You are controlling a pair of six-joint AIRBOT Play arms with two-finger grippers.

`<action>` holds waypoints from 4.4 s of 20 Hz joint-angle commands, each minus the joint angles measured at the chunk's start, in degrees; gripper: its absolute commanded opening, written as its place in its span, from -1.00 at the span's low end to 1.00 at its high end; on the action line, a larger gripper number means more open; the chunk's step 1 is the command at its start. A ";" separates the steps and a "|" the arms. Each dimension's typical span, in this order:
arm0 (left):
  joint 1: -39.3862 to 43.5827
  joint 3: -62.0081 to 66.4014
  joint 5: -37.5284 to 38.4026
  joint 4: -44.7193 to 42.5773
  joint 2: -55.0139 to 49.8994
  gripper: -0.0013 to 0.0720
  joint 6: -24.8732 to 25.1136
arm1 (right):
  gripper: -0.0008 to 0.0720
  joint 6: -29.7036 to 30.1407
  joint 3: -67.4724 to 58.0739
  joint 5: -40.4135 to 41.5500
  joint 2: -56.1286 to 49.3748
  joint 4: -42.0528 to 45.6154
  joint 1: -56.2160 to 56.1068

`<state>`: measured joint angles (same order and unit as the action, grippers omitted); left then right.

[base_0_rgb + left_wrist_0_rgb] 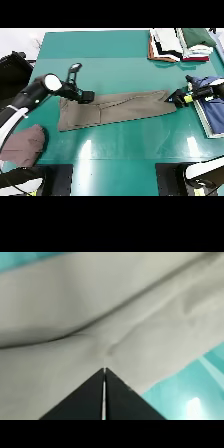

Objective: Fold the shirts.

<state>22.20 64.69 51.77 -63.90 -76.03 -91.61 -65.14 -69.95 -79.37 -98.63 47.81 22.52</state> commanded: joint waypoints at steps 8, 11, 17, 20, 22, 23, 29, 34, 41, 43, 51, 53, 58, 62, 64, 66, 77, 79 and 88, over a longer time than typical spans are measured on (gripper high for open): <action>9.68 17.00 -4.70 5.86 -21.49 -0.91 0.31 | -0.93 -1.20 -13.09 -4.17 14.14 -5.40 -6.23; 11.72 20.81 -4.39 5.88 -26.10 -0.91 0.57 | -0.93 -3.87 -17.73 -4.15 18.62 -6.49 -11.30; 12.00 21.77 -6.38 7.80 -28.81 -0.91 0.35 | -0.93 -7.34 -23.96 -2.71 21.68 -7.72 -22.38; 11.80 23.15 -5.75 7.74 -28.76 -0.91 0.09 | -0.93 -8.20 -25.59 -1.86 21.59 -7.76 -26.69; 10.49 25.40 -3.19 7.26 -28.20 -0.91 0.09 | -0.93 -8.52 -25.88 0.13 21.62 -7.78 -29.29; 9.03 26.34 -1.92 7.15 -27.19 -0.91 0.11 | -0.93 -8.57 -25.79 0.79 21.59 -7.76 -30.51; -5.66 27.30 5.03 0.26 -11.23 -0.91 0.83 | -0.93 -8.52 -25.55 7.06 18.80 -7.80 -43.74; -17.35 27.30 8.83 -11.21 4.90 -0.91 0.61 | -0.43 -4.94 -29.62 25.31 6.99 -7.76 -63.41; -19.50 26.95 13.79 -10.93 9.14 -0.91 2.12 | 0.02 -8.46 -35.04 18.12 2.29 5.09 -63.17; -17.40 26.56 12.90 -10.91 9.07 -0.91 2.16 | 0.02 -8.46 -27.21 15.89 6.32 4.87 -56.46; -12.70 26.45 9.92 -9.40 9.01 -0.91 3.67 | 0.43 -9.38 -2.43 14.53 6.56 -1.68 -31.43; -12.70 26.45 9.51 -9.42 9.01 -0.91 3.67 | 0.43 -9.33 -2.23 14.40 2.73 -6.05 -31.47; -12.70 26.45 9.55 -9.40 9.01 -0.91 3.65 | 0.43 -9.33 -9.27 14.40 -7.02 -13.05 -39.69; -12.70 26.45 9.77 -7.91 9.01 -0.91 3.63 | -0.08 -8.41 -17.64 14.95 -13.42 -14.73 -46.97; -12.37 26.45 9.75 -6.56 9.01 -0.91 3.63 | -0.94 -7.19 -20.50 16.17 -13.75 -14.62 -48.39; -10.19 26.45 9.29 -6.69 9.01 -0.91 3.65 | -0.93 -7.19 -23.61 16.15 -13.14 -14.62 -47.67; 2.12 26.45 8.74 -6.38 7.80 -0.91 5.09 | -0.93 -11.43 -26.49 7.08 8.98 6.75 -13.64; 2.12 26.45 8.94 -6.14 7.80 -0.91 5.07 | -0.93 -11.43 -26.49 7.21 11.91 6.78 -5.25; 2.12 26.45 8.70 -6.08 7.80 -0.91 4.57 | -0.93 -11.39 -26.56 10.23 12.20 5.70 17.88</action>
<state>24.29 91.13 60.47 -70.02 -68.20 -86.80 -76.51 -96.47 -71.00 -86.00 53.84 35.22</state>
